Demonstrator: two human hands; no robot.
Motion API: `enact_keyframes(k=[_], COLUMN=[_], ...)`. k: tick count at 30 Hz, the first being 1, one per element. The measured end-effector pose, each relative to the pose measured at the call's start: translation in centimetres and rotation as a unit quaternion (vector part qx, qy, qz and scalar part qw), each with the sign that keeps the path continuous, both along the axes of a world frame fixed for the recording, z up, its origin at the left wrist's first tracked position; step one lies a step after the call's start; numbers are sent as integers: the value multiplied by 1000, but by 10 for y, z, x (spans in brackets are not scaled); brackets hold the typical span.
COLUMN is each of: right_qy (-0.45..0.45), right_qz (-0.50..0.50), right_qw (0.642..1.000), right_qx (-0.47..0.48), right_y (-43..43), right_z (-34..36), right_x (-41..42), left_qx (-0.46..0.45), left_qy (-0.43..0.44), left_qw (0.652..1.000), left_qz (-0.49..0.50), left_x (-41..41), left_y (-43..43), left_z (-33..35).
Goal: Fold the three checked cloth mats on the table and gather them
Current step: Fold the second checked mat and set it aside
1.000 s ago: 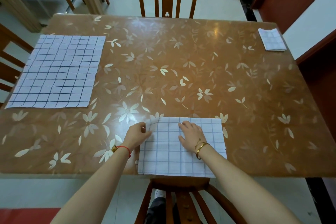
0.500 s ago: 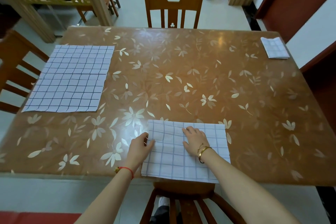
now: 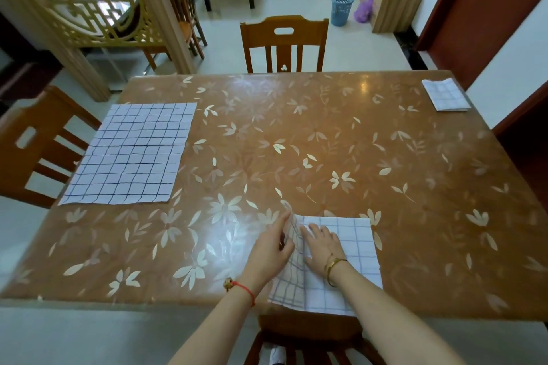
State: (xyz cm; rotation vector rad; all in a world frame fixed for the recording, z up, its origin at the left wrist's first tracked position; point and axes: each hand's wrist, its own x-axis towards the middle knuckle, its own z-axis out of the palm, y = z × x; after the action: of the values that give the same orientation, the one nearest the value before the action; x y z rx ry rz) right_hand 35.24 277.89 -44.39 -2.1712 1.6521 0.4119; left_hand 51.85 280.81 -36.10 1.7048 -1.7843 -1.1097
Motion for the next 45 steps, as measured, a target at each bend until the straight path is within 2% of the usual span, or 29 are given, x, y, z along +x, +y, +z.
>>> enact_keyframes(k=[7, 10, 11, 13, 15, 16, 18, 20, 23, 26, 31, 33, 36, 39, 42, 45], right_qy=[-11, -128, -200, -345, -443, -478, -519, -541, -553, -529, -446, -407, -347, -303, -268, -235], right_qz=[-68, -185, -252, -390, -475, -495, -510, -505, -487, -481, -434, -436, -455, -469, -471, -463], right_qw=[997, 974, 946, 854, 760, 725, 684, 668, 671, 695, 782, 802, 819, 828, 840, 854], right_qx=[-27, -33, -31, -17, 13, 32, 59, 72, 83, 79, 36, 35, 45, 45, 37, 34], right_y=[1, 3, 5, 10, 13, 14, 17, 21, 30, 38, 44, 42, 39, 37, 39, 40], right_z=[4, 5, 7, 13, 21, 25, 31, 35, 43, 44, 27, 18, 6, -4, -2, -3], right_x=[-11, -31, -39, -53, -66, -71, -81, -90, -98, -105, -123, -130, -136, -138, -140, -142], left_qx=[9, 4, -3, -3, 9, 15, 17, 20, 25, 26, 76, 70, 31, 9, 82, 164], left_qy=[-17, -35, -48, -71, -85, -88, -96, -104, -113, -113, -53, -34, -22, -27, -31, -25], left_qw=[999, 997, 996, 994, 992, 992, 991, 990, 988, 987, 988, 990, 998, 997, 978, 958], left_qz=[-48, -64, -70, -79, -88, -90, -91, -95, -104, -109, -125, -117, -49, 76, 190, 233], left_x=[-36, -51, -56, -67, -78, -83, -93, -103, -119, -137, -151, -150, -139, -119, -100, -92], left_y=[-2, -6, -7, -8, -7, -7, -6, -6, -4, 2, 14, 18, 26, 35, 42, 51], left_z=[10, 7, 5, 2, -1, -1, -3, -5, -14, -22, -31, -34, -36, -43, -50, -53])
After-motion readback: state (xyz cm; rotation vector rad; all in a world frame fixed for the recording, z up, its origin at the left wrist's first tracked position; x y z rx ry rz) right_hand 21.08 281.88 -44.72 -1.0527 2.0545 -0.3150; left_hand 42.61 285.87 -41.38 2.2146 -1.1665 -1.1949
